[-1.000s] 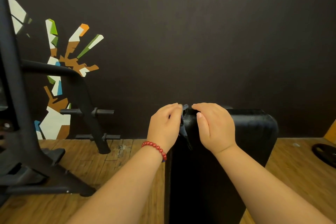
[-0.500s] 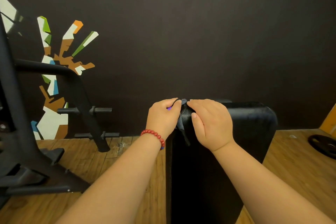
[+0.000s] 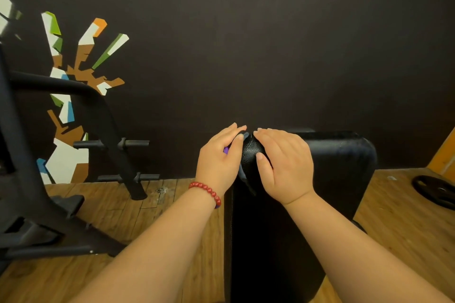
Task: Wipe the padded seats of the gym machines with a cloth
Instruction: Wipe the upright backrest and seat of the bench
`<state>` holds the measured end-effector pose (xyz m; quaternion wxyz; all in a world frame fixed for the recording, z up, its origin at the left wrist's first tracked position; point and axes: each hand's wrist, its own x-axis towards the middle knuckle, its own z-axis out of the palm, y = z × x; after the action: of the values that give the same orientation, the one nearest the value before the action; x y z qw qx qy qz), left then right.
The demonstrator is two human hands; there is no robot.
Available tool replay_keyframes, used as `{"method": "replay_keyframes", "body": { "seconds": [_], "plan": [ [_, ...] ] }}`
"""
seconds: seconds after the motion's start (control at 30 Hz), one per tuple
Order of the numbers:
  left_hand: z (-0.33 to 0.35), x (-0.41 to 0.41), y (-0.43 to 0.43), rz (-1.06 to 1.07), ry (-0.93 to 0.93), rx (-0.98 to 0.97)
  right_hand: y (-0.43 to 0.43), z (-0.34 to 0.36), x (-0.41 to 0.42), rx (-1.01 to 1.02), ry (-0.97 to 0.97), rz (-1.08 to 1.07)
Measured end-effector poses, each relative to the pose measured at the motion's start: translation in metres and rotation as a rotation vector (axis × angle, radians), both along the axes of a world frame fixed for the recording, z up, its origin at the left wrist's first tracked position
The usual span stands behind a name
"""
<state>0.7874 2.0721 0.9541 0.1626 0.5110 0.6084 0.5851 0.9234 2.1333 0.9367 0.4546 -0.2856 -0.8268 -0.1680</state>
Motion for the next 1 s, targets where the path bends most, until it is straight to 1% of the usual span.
{"method": "replay_keyframes", "body": {
  "seconds": [0.13, 0.2, 0.43, 0.6, 0.77, 0.93, 1.0],
  "plan": [
    [-0.023, 0.004, -0.010, 0.071, 0.034, 0.113, 0.000, 0.000, -0.001, -0.022, -0.008, -0.002],
    [-0.032, 0.009, -0.012, 0.113, 0.017, 0.153, 0.000, -0.001, -0.001, -0.025, -0.014, -0.001],
    [-0.010, 0.003, 0.005, 0.076, 0.006, 0.136, 0.000, -0.001, -0.001, -0.015, -0.020, -0.032],
    [-0.028, 0.008, -0.004, 0.140, -0.006, 0.197, -0.001, -0.001, -0.001, -0.020, -0.007, -0.020],
    [-0.039, 0.014, -0.011, 0.181, -0.049, 0.189, -0.001, -0.002, -0.002, -0.013, -0.004, -0.021],
    [-0.015, 0.007, 0.003, 0.135, 0.141, 0.173, -0.001, -0.003, -0.002, -0.014, 0.000, -0.027],
    [-0.014, 0.005, 0.005, 0.113, 0.162, 0.160, 0.000, -0.003, -0.002, -0.018, 0.002, -0.026]
  ]
}}
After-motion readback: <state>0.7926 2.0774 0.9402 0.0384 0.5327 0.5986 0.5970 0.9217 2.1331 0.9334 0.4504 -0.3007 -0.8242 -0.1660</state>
